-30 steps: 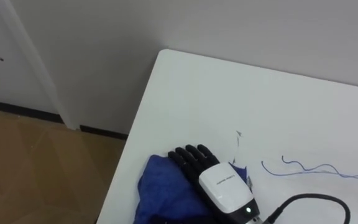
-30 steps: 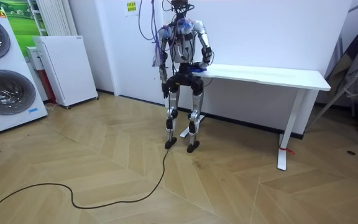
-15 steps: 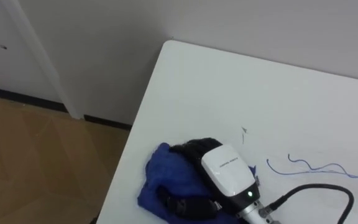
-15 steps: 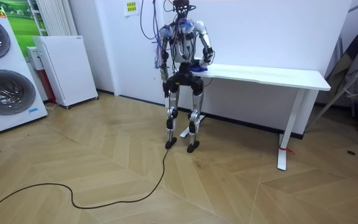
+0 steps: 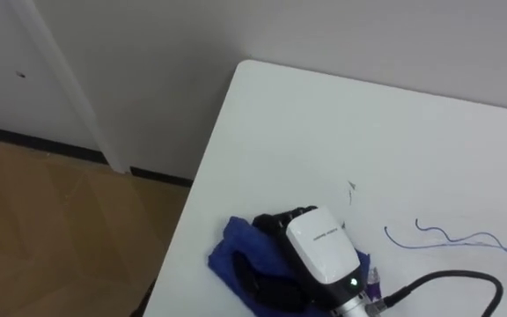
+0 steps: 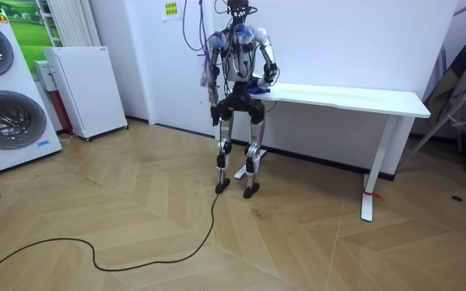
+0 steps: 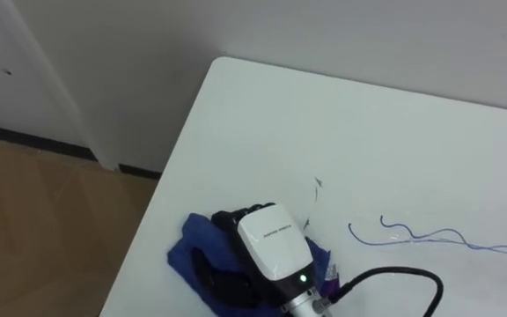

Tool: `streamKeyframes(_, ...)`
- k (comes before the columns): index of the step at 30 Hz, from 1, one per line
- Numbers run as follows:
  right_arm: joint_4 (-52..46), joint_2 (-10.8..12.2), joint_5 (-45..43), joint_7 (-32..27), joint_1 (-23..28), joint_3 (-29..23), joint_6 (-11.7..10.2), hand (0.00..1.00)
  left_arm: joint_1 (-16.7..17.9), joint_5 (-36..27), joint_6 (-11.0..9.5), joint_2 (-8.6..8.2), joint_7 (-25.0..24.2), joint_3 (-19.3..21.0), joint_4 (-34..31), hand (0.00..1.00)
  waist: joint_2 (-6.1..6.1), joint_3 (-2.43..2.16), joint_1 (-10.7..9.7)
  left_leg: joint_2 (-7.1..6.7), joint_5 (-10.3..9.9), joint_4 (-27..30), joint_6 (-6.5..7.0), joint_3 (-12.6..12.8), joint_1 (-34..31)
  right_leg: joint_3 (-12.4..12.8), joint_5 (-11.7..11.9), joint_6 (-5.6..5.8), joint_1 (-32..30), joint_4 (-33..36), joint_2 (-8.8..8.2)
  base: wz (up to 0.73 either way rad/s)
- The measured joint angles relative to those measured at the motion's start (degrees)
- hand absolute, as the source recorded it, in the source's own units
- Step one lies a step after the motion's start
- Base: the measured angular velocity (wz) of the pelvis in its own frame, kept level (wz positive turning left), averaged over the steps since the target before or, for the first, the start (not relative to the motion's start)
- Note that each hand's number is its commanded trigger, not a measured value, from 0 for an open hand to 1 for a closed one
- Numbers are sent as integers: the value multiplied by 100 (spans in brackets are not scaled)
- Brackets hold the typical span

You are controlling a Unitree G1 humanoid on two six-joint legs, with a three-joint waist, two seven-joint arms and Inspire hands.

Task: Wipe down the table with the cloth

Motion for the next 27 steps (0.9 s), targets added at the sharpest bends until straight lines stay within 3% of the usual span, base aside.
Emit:
streamKeyframes(10,44,-16,7,-20,48,-11,-58,100,151,-8,2,78,53,97,27,0,-191,22,33,-18,0,-41,1,39,110,36,-9,15,143,-53,-8,-1)
streamKeyframes(14,240,-7,306,-35,-53,-6,-144,100,197,-14,51,78,114,108,-25,0,-186,21,55,-20,0,-78,1,52,193,46,-12,22,195,-77,-10,0)
streamKeyframes(18,777,-3,918,95,-515,-103,-257,100,254,-16,118,73,139,156,-9,0,-137,49,23,-26,0,-84,1,35,307,42,-16,29,339,-82,-19,2)
streamKeyframes(21,1392,14,1193,249,-956,-766,-216,100,461,16,181,81,136,338,-98,0,-121,52,29,-58,8,-79,14,-21,366,-8,-35,57,430,-86,-51,13)
streamKeyframes(23,1989,12,1484,278,-1296,-1431,54,100,651,25,322,178,149,442,-206,0,-153,37,44,-86,24,-81,41,-96,358,-116,-44,72,447,-80,-82,20)
streamKeyframes(27,2990,-38,1846,270,-1784,-2275,303,100,1105,304,553,341,186,595,-406,0,-190,13,32,-88,24,-70,42,-114,364,-178,-45,73,464,-80,-92,8)
